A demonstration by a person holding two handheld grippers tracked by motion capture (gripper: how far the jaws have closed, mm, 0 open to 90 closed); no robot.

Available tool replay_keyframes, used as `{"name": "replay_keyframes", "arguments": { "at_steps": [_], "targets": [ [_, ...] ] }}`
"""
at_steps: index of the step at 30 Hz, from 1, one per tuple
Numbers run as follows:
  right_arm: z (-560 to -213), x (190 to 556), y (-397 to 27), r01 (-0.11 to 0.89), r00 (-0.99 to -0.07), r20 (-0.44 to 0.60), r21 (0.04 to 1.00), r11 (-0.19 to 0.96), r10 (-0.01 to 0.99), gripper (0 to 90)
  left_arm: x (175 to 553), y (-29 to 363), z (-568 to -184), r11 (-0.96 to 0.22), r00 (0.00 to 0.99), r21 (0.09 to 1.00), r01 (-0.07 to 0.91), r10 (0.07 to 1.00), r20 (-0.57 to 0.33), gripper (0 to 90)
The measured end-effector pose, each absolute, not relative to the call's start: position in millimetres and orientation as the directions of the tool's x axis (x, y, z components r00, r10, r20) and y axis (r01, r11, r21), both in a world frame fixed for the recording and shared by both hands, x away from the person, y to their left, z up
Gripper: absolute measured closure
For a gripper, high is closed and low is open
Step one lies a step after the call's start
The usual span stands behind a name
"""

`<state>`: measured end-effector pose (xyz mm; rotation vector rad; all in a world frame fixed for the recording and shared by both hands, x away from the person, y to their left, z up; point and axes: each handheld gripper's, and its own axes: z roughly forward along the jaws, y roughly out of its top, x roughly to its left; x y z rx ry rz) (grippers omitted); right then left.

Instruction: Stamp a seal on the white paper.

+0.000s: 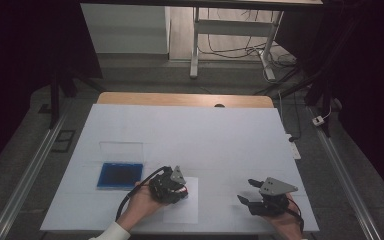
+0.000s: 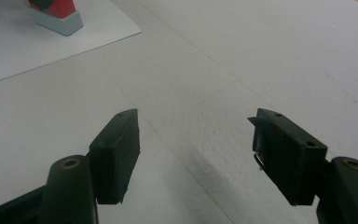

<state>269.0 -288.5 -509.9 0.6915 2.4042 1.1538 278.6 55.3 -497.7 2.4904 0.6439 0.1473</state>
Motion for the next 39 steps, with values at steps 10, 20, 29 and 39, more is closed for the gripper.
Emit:
{"name": "replay_keyframes", "arguments": {
  "at_steps": [10, 20, 29, 39],
  "targets": [
    [-509, 269, -291, 0.267, -0.798, -0.124, 0.804, 0.531, 0.59, 31.5, 278, 55, -498, -0.729, 0.879, 0.548, 0.412, 0.477, -0.027, 71.0],
    [-509, 269, -291, 0.264, -0.8, -0.119, 0.81, 0.523, 0.588, 31.5, 277, 55, -499, -0.727, 0.879, 0.551, 0.41, 0.477, -0.025, 71.0],
    [-509, 269, -291, 0.269, -0.797, -0.115, 0.812, 0.518, 0.593, 31.6, 274, 55, -495, -0.719, 0.876, 0.57, 0.397, 0.482, -0.002, 70.6],
    [-505, 267, -293, 0.257, -0.798, -0.117, 0.821, 0.51, 0.591, 31.6, 269, 67, -468, -0.645, 0.876, 0.66, 0.384, 0.48, -0.04, 70.1]
  ]
}}
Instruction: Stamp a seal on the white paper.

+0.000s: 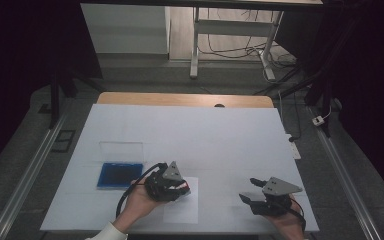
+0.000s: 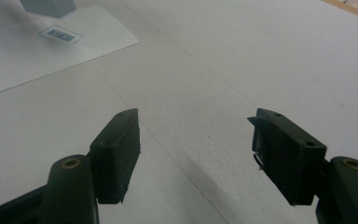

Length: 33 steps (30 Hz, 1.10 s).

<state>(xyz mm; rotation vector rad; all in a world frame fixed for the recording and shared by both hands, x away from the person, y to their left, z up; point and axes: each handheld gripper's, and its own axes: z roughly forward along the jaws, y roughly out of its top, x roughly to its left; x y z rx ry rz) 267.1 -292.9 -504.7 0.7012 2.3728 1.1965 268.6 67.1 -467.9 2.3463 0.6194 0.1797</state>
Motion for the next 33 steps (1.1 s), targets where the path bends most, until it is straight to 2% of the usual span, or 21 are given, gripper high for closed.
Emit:
{"name": "replay_keyframes", "arguments": {
  "at_steps": [12, 19, 33],
  "targets": [
    [-506, 267, -293, 0.257, -0.795, -0.124, 0.817, 0.516, 0.593, 31.6, 269, 85, -453, -0.569, 0.863, 0.719, 0.398, 0.499, -0.082, 70.0],
    [-505, 267, -295, 0.257, -0.789, -0.133, 0.816, 0.519, 0.6, 31.5, 265, 94, -442, -0.547, 0.863, 0.745, 0.382, 0.499, -0.077, 70.0],
    [-506, 268, -298, 0.262, -0.789, -0.123, 0.819, 0.51, 0.602, 31.4, 266, 109, -438, -0.528, 0.849, 0.75, 0.398, 0.521, -0.084, 70.0]
  ]
}}
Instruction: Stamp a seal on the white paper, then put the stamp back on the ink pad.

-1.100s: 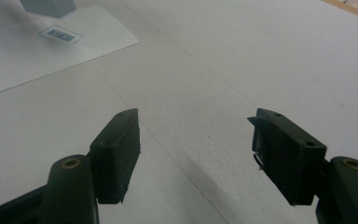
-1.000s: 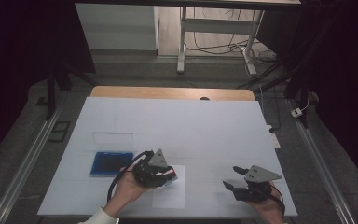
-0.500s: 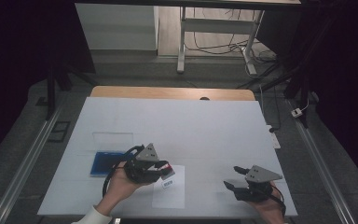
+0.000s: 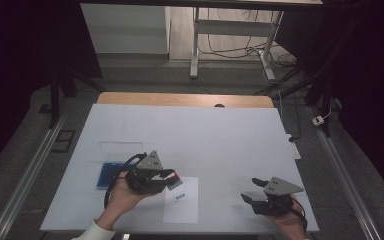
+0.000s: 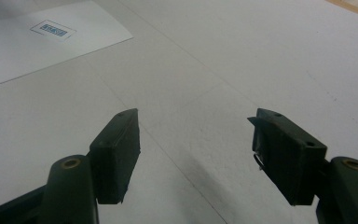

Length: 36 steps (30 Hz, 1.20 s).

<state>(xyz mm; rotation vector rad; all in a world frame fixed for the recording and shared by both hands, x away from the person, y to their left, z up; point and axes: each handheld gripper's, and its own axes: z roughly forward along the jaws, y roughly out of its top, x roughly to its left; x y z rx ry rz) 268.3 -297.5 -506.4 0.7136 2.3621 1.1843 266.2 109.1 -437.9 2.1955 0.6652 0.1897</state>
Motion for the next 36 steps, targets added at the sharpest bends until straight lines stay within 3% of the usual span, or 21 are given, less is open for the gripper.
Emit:
{"name": "replay_keyframes", "arguments": {
  "at_steps": [16, 36],
  "targets": [
    [-507, 268, -299, 0.266, -0.783, -0.132, 0.812, 0.52, 0.608, 31.5, 274, 162, -437, -0.453, 0.773, 0.757, 0.471, 0.626, -0.107, 70.0],
    [-508, 269, -299, 0.263, -0.785, -0.136, 0.81, 0.524, 0.604, 31.6, 289, 225, -458, -0.376, 0.622, 0.703, 0.603, 0.773, -0.12, 70.0]
  ]
}}
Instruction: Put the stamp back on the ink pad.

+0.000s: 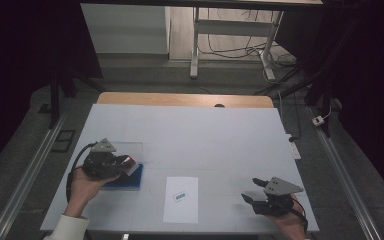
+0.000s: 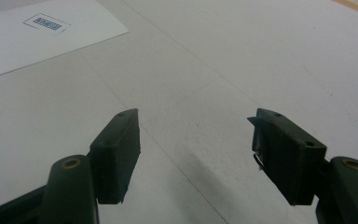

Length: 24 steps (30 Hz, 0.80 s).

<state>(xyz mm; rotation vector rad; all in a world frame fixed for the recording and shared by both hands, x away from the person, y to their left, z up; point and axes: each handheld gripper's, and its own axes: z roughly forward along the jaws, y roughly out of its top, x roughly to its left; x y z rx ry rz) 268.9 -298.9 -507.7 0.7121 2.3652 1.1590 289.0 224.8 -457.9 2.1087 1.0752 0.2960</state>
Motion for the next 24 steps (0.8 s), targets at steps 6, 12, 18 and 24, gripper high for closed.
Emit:
{"name": "replay_keyframes", "arguments": {
  "at_steps": [6, 12, 18, 24],
  "targets": [
    [-508, 269, -299, 0.266, -0.785, -0.135, 0.808, 0.526, 0.605, 31.7, 292, 233, -467, -0.381, 0.581, 0.661, 0.647, 0.808, -0.103, 70.0],
    [-507, 269, -298, 0.265, -0.784, -0.14, 0.806, 0.529, 0.605, 31.7, 295, 238, -473, -0.394, 0.558, 0.619, 0.68, 0.825, -0.087, 69.9],
    [-507, 269, -299, 0.263, -0.783, -0.139, 0.809, 0.525, 0.606, 31.8, 297, 234, -479, -0.431, 0.574, 0.573, 0.697, 0.814, -0.086, 69.9],
    [-507, 269, -299, 0.264, -0.783, -0.139, 0.809, 0.526, 0.606, 31.8, 297, 231, -482, -0.45, 0.575, 0.547, 0.705, 0.815, -0.071, 69.9]
  ]
}}
